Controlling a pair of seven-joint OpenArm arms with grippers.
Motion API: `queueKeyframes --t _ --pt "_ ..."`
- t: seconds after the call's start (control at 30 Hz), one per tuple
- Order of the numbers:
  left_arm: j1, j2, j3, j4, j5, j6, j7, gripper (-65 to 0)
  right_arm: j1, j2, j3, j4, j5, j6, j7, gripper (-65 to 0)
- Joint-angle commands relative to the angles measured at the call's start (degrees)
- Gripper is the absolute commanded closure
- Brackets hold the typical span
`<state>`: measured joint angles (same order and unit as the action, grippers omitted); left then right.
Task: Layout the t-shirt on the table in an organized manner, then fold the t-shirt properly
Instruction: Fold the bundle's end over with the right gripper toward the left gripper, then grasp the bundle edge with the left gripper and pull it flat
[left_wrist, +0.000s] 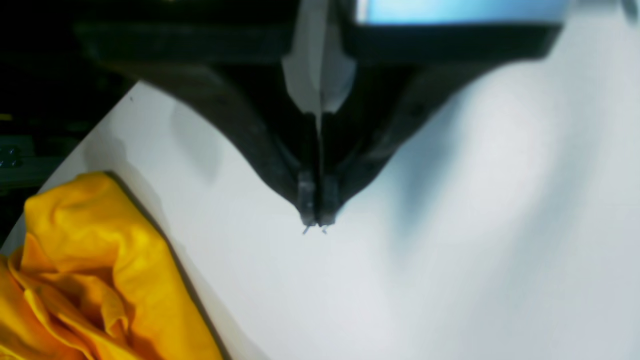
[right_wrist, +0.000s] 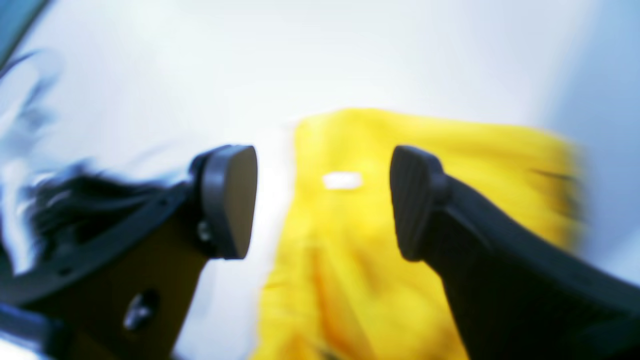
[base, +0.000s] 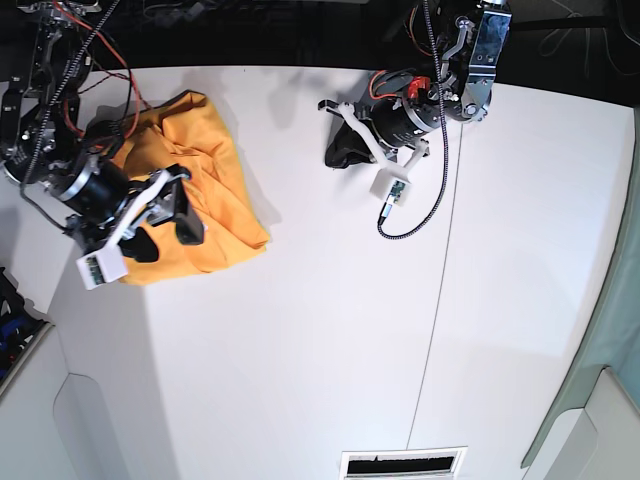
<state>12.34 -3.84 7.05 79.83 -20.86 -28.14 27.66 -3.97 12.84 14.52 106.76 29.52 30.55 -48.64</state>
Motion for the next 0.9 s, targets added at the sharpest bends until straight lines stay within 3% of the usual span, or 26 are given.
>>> queueKeyframes --t 0.0,0.07,0.2,0.3,0.4,0.5,0.6,0.87 --pt "-0.2 -0.2 0.0 0.4 0.5 0.0 1.4 0.0 0.8 0.5 2.3 0.9 0.8 -0.4 1.9 -40.0" --pt "-0.2 -0.1 0.0 0.4 0.4 0.0 1.8 0.0 0.8 0.5 6.3 0.3 0.7 -0.8 2.2 -32.5" --pt "-0.1 -0.1 0.0 0.4 -0.4 -1.2 2.0 0.0 0.7 0.5 10.6 -3.8 0.2 -0.8 2.2 -0.9" --pt "-0.1 -0.1 0.0 0.4 -2.3 -4.5 2.1 0.0 0.6 0.5 10.9 -9.0 0.9 -0.5 2.3 0.0" --pt "0.1 -0.2 0.0 0.8 -3.4 -5.9 2.4 0.0 0.3 0.4 10.9 -14.5 5.6 1.7 0.9 0.0" --pt "0.1 -0.1 0.0 2.9 -3.4 -5.9 4.4 0.0 -0.1 0.4 10.9 -17.9 14.1 2.9 -4.5 0.0" --pt "0.7 -0.2 0.0 7.4 -3.4 -5.9 5.6 0.0 -2.8 0.1 10.8 -17.4 21.3 4.3 -6.5 0.0" --pt "3.1 0.0 0.0 23.3 -5.9 -2.5 5.6 0.0 -10.9 -4.3 10.4 -8.4 23.4 5.3 -7.4 0.0"
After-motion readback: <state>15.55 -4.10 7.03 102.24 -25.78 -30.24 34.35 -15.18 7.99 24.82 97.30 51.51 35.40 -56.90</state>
